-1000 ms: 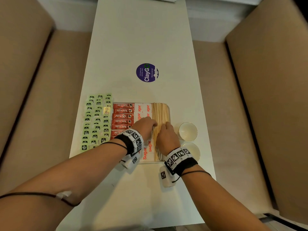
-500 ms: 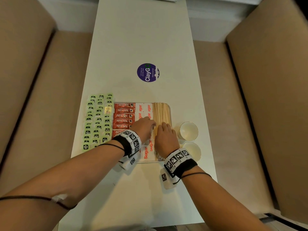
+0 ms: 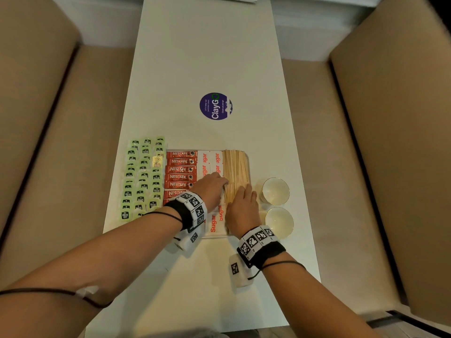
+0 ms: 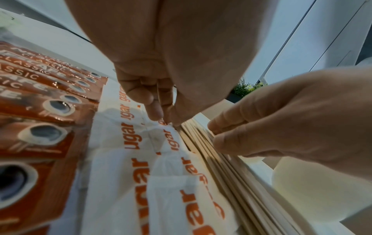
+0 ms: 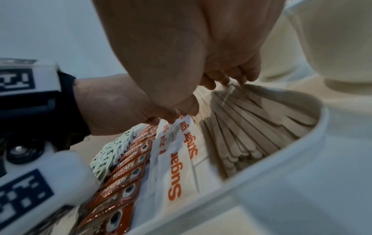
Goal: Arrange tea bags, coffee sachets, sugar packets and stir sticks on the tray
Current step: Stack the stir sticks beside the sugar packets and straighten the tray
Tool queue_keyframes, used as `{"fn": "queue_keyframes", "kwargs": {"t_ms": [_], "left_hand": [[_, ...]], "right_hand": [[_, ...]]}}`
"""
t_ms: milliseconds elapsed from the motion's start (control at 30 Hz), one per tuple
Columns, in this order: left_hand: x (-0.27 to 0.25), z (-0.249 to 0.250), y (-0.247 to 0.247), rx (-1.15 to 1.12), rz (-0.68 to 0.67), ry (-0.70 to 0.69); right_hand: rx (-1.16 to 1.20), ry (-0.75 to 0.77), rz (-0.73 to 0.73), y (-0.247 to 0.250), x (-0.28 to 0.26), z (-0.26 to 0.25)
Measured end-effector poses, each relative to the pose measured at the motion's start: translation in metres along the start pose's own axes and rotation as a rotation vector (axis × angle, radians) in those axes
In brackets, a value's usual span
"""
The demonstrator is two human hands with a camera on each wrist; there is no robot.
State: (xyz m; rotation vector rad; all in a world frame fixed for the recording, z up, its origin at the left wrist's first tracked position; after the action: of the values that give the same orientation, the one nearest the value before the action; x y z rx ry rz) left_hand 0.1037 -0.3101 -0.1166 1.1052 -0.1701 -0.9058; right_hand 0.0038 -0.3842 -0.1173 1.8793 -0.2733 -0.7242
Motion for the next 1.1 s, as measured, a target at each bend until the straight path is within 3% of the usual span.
{"fn": "queue_keyframes", "kwargs": {"t_ms": [533,667,767,933,1100], "left_hand": [[-0.004,0.004,0.006,0.003,0.028,-0.029],[-0.008,0.004,0.014,-0.024,0.089,-0.013],[-0.019,-0.003,0.024,-0.071,0.170,0.026],[-0.048,-0.018,0.035,-0.138,0.244,0.088],[-0.089,-0.041,0.042,-0.277,0.307,0.207]], "right_hand": [[0.041,0.069,-0.006,0.006,-0.001,0.000],[0.058,0.169,-0.001,0.013,-0.005,-0.001],[0.095,0.273,0.011,0.016,-0.018,-0.002],[0.177,0.313,0.018,0.011,-0.051,0.009],[0.221,0.202,0.016,0.001,-0.071,0.035]]}}
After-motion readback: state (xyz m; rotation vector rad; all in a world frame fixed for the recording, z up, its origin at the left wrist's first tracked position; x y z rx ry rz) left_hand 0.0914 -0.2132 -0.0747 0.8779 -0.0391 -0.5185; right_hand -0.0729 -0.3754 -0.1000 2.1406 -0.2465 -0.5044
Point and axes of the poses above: each hand's wrist, its own x-axis towards the middle knuckle, its own y-axis out of the back of the hand, z = x × y, the point moved 6 cm from there along x, towards the middle knuckle, and after that the axes turned 5 degrees about z, right-handed, at the moved point
